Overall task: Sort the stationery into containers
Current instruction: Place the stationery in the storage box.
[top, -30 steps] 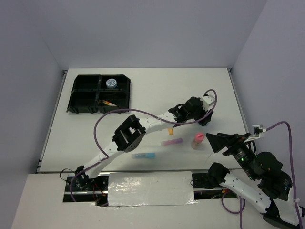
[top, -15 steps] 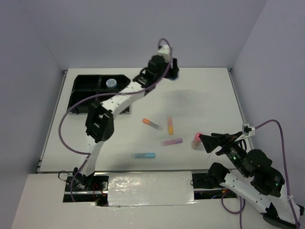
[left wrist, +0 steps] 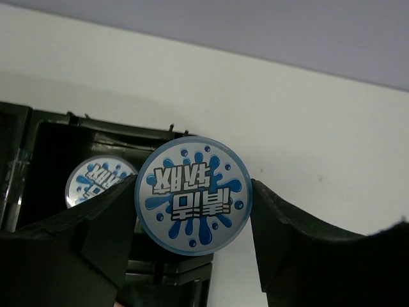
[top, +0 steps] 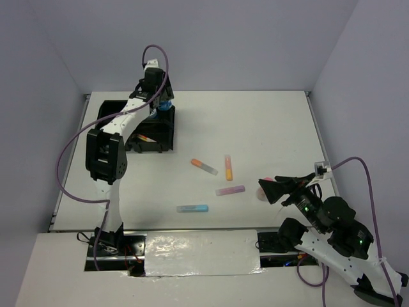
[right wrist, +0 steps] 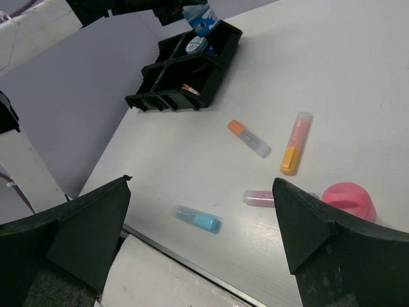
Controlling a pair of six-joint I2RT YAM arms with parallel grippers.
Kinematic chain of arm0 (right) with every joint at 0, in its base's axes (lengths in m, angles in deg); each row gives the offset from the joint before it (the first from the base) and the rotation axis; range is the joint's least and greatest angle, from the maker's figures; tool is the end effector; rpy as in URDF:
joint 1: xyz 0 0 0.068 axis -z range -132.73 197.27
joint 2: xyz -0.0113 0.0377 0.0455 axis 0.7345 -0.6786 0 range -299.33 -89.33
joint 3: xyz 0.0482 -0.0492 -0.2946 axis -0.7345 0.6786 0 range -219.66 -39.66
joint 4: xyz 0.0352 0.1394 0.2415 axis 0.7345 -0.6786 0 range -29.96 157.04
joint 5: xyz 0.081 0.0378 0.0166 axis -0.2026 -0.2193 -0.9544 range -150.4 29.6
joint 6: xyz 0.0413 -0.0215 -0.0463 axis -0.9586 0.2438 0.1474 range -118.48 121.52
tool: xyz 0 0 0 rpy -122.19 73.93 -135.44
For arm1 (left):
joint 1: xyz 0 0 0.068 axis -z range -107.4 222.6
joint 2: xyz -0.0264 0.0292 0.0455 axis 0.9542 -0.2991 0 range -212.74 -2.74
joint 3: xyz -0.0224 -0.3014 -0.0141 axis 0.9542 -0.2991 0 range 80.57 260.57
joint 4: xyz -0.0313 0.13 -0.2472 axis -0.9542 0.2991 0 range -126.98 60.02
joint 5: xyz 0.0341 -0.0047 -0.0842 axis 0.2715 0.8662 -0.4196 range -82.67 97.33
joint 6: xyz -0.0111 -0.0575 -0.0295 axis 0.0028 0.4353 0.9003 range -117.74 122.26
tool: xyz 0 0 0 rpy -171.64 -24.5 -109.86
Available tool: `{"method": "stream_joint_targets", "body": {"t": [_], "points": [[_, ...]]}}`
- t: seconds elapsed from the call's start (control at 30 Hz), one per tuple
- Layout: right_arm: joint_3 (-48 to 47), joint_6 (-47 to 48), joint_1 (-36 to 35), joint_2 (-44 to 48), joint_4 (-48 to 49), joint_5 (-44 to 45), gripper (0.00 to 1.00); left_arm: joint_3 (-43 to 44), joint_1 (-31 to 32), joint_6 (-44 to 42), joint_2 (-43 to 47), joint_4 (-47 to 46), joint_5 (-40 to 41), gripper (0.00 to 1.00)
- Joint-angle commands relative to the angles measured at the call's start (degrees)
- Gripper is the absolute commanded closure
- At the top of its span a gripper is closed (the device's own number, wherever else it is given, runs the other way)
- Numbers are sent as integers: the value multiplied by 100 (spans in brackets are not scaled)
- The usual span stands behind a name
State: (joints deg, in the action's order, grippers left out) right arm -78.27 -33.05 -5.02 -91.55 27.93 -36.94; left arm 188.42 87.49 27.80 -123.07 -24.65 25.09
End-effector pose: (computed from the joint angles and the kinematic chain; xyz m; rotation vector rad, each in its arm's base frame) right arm 0.0317 0.0074 0.3252 0.0686 1.6788 0.8319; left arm 0.5386 -0.1270 0.3173 -0.3797 1.9481 -0.1470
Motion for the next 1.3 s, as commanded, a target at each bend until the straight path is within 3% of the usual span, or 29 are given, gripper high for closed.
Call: {"method": "stream_joint_targets", "body": {"t": [0.0,0.37,1.03,1.17,1.27], "points": [[82,126,-18,-86,387,-79,0,-124,-65,118,238,-442,-465,100],[143,134,0,11,343,-158,0,-493,-259,118,142,-452,-536,100],[187,134,0,-77,413,-334,0,-818,-444,74,98,-443,52,100],[196,152,0,-77,422,-342,0,-1055,-444,100,176,-609,122,77],[178,161,-9,-95,431,-369,0,-1222,-444,153,291,-688,114,46]]}}
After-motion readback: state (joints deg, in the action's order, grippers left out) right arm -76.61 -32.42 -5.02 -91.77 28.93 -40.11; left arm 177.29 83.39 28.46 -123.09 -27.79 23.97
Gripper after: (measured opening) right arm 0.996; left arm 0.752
